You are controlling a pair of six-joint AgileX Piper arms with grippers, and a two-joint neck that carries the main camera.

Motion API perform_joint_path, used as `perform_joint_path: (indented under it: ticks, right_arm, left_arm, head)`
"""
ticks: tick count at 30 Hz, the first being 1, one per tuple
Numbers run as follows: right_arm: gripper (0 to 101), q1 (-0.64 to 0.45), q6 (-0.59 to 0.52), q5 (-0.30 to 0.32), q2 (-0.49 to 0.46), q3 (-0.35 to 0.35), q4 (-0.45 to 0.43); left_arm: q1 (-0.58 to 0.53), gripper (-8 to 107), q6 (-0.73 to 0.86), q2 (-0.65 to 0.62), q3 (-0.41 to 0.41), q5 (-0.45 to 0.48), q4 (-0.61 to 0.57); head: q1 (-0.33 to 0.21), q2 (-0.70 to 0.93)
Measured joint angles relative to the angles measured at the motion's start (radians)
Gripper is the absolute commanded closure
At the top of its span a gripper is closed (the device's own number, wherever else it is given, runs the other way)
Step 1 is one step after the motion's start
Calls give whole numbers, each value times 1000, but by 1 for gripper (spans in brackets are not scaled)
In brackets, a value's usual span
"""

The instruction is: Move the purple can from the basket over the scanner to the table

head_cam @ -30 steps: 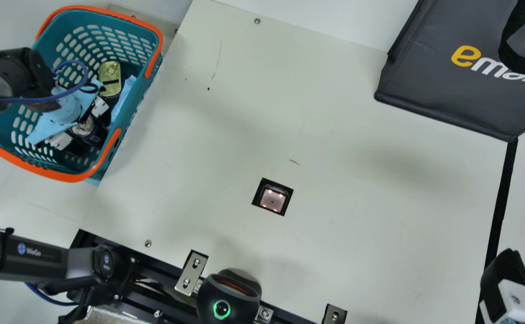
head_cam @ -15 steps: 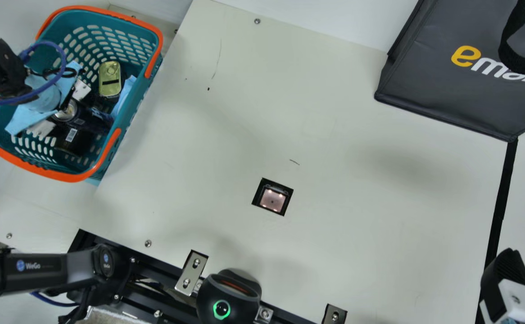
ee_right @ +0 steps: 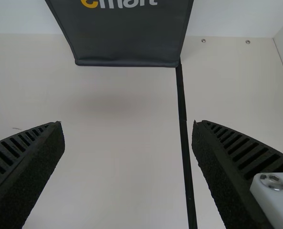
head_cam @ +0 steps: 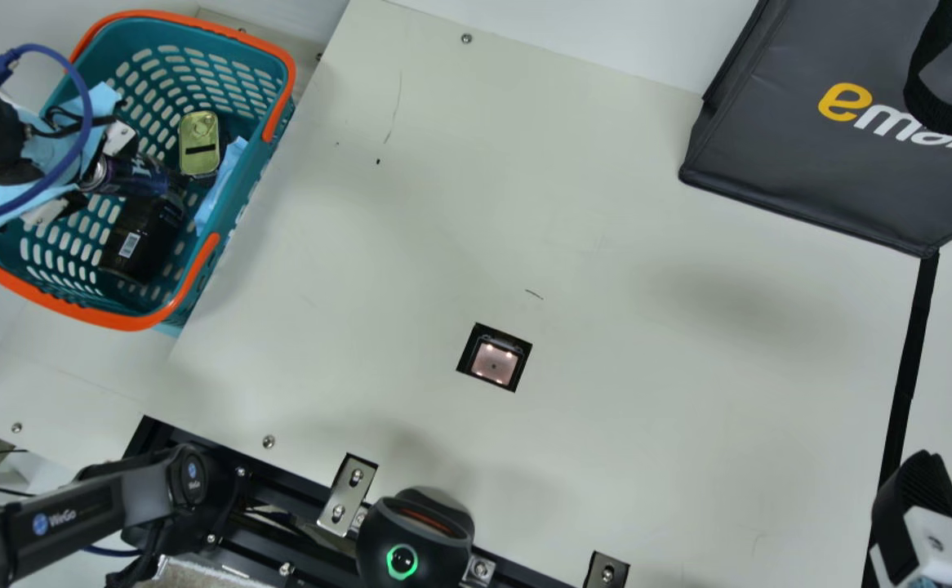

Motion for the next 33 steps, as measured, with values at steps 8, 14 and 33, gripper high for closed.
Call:
perform_joint_path:
  ticks: [8,14,33]
  right_arm:
    - [6,0,0,0,0,0,0]
    - [6,0,0,0,0,0,0]
    - [6,0,0,0,0,0,0]
  left_arm:
    - [-58,107,132,-132,-34,79,-91]
    - [-114,107,259,-232,-74,174,-159]
    - [-400,107,412,-384,-91,375,-258]
  head:
    - [0,0]
    - [0,0]
    - [0,0]
